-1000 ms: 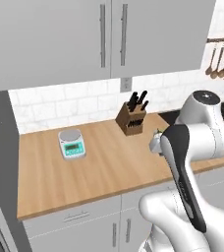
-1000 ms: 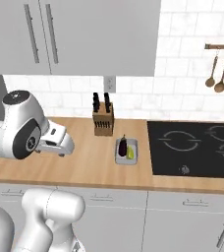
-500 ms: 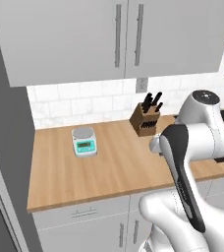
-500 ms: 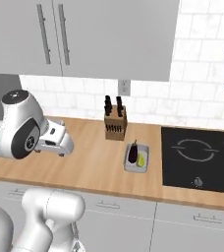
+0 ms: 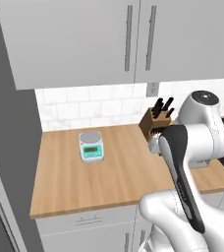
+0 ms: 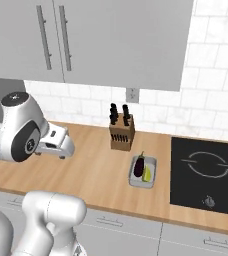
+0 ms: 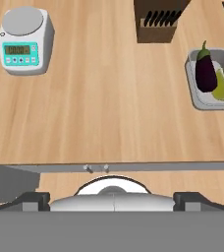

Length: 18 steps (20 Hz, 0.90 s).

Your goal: Take the meat container that has the shrimp and place it on the second highest rack of the freezer. Then take the vegetable container that has the lemon wedge and eggplant and place it on the highest rack of the freezer.

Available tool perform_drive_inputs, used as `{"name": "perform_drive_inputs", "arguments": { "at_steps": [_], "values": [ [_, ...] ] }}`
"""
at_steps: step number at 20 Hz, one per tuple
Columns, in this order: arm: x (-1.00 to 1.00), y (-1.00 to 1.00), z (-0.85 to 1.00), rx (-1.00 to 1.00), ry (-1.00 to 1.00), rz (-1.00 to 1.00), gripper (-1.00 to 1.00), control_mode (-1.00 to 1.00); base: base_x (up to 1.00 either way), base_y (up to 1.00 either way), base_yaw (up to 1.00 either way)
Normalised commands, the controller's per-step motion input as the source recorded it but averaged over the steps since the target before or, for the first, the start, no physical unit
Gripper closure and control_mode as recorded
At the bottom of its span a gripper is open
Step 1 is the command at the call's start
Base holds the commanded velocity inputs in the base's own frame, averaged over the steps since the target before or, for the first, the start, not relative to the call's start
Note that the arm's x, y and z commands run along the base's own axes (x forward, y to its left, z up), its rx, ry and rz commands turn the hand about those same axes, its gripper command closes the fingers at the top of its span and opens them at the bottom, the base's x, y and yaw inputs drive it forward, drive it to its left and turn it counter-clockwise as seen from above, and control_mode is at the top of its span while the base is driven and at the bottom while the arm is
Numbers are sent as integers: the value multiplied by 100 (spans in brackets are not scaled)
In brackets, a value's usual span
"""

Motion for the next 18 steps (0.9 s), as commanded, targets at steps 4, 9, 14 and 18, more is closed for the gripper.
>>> {"name": "perform_drive_inputs", "arguments": {
  "at_steps": [4, 9, 14, 18],
  "values": [
    [0, 0, 0, 0, 0, 0, -100, 100, 4, -34, -4],
    [10, -40, 0, 9, 0, -5, -100, -100, 0, -18, -3],
    [45, -99, 0, 22, 5, -25, -100, -100, 0, 0, 0],
    [56, -100, -14, 23, 11, -36, -100, -100, 0, 0, 0]
  ]
}}
